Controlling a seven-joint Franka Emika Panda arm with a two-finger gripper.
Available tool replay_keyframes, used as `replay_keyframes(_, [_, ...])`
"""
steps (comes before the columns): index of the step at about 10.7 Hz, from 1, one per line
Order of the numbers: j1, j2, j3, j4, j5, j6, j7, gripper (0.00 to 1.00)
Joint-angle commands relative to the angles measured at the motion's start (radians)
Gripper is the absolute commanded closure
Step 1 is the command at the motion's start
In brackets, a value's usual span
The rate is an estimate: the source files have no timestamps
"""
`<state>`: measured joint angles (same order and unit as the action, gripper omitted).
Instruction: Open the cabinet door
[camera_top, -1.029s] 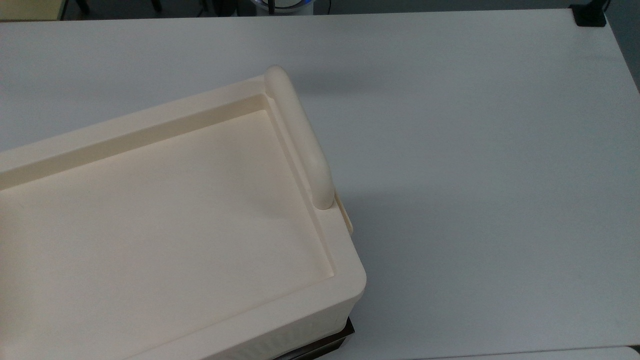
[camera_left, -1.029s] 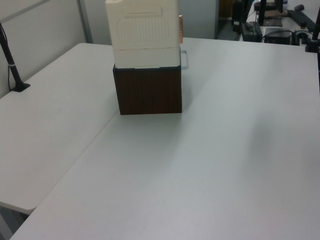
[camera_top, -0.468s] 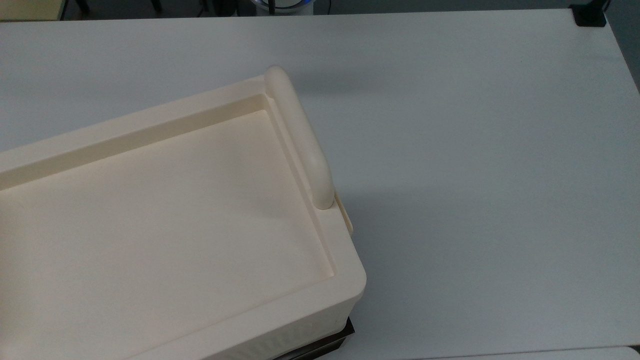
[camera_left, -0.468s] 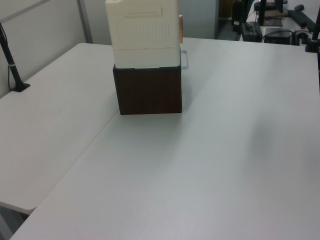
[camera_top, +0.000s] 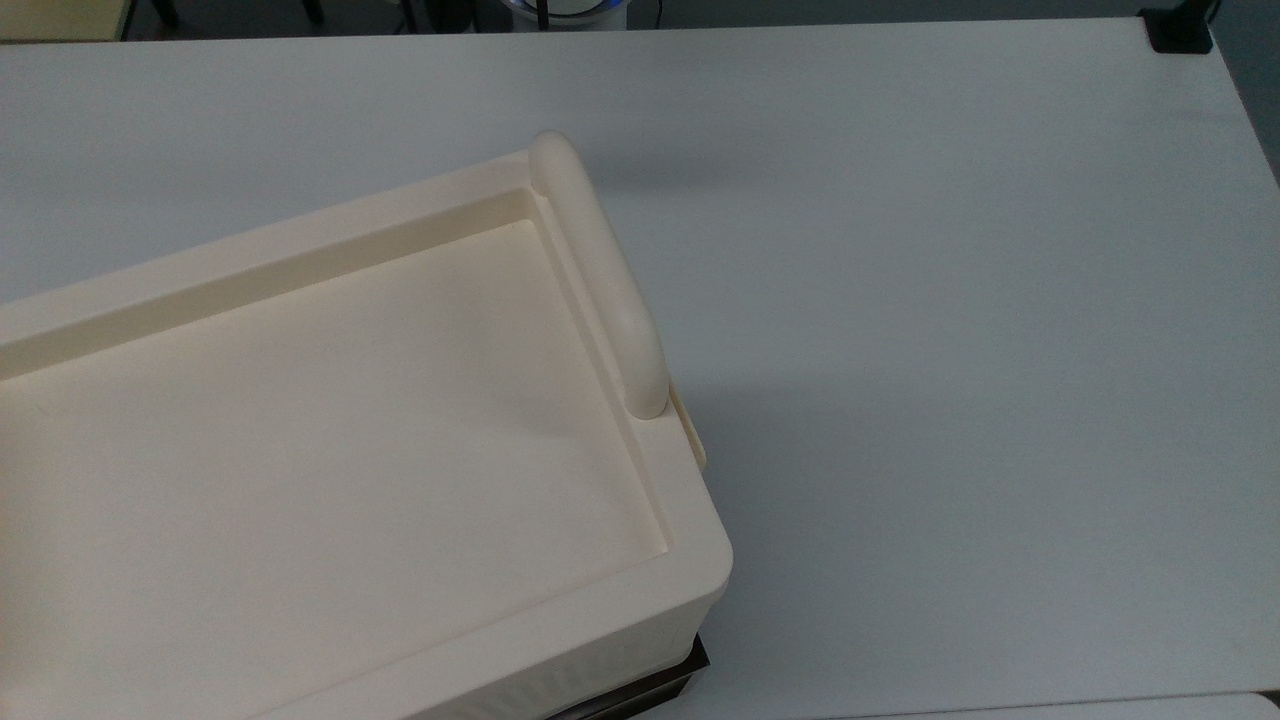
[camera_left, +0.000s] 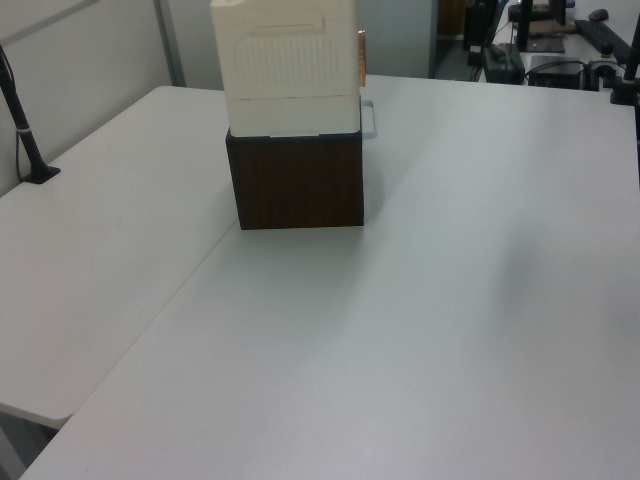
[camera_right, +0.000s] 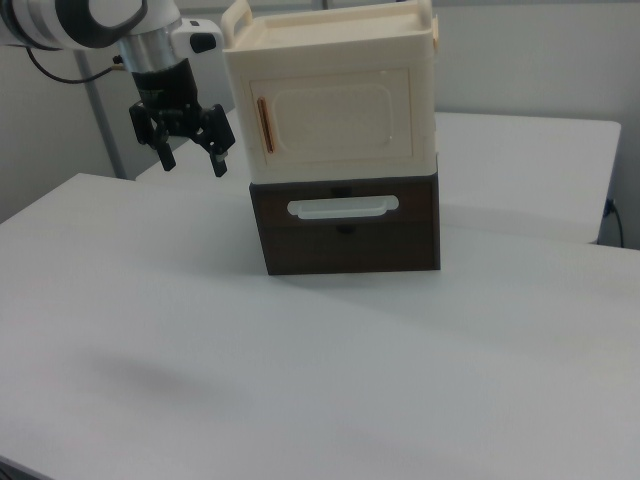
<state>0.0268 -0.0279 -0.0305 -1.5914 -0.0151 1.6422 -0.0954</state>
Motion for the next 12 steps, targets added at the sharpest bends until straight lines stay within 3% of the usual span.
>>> replay_keyframes(1, [-0.004,0.009,-0.006,0.013,0.007,0.036,-0.040,0.00])
replay_keyframes(3, [-0.007,0.011,-0.005,0.011,0.007,0.105,-0.040,0.04])
replay_keyframes(6, [-0.007,0.034,-0.003,0.011,0.050,0.293,-0.024,0.44])
replay_keyframes(7, [-0.014,0.054,-0.005,0.013,0.123,0.377,-0.029,0.55])
replay_keyframes(12, [-0.044,0.170,0.001,0.088,0.145,0.579,-0.076,0.58])
